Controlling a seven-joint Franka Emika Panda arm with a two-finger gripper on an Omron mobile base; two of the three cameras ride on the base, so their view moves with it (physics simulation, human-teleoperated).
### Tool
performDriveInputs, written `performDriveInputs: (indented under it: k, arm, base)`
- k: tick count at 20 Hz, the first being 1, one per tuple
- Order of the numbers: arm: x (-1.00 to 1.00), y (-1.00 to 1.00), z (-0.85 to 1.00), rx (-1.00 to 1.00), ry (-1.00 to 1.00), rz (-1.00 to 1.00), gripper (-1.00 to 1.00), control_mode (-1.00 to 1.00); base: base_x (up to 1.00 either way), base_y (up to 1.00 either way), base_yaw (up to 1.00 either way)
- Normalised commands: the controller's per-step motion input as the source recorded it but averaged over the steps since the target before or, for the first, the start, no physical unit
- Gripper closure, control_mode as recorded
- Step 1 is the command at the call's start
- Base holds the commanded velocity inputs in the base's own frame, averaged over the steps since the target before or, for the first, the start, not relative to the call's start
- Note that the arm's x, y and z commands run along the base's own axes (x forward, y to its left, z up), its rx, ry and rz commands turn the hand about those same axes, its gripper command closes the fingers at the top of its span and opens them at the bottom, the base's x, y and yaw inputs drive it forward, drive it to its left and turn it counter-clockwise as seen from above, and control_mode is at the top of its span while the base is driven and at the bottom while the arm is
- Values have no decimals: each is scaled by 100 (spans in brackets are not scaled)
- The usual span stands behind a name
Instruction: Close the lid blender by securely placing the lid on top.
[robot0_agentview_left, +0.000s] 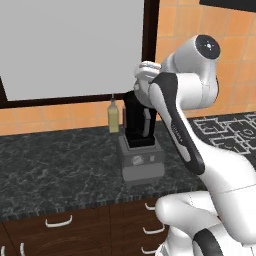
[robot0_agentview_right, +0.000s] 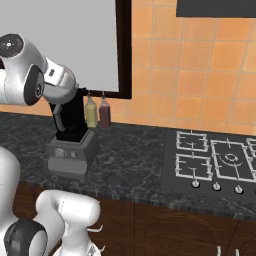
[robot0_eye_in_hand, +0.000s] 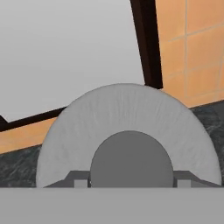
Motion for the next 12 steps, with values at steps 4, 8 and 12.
performDriveInputs:
  k: [4, 8, 12]
  arm:
    - [67, 25, 27, -3, 15, 0, 100, -100]
    - [61, 22, 13, -9, 32, -1, 100, -100]
    - [62, 1, 4, -7, 35, 0, 100, -100]
  base:
    - [0, 0, 0]
    - [0, 0, 0]
    - [0, 0, 0]
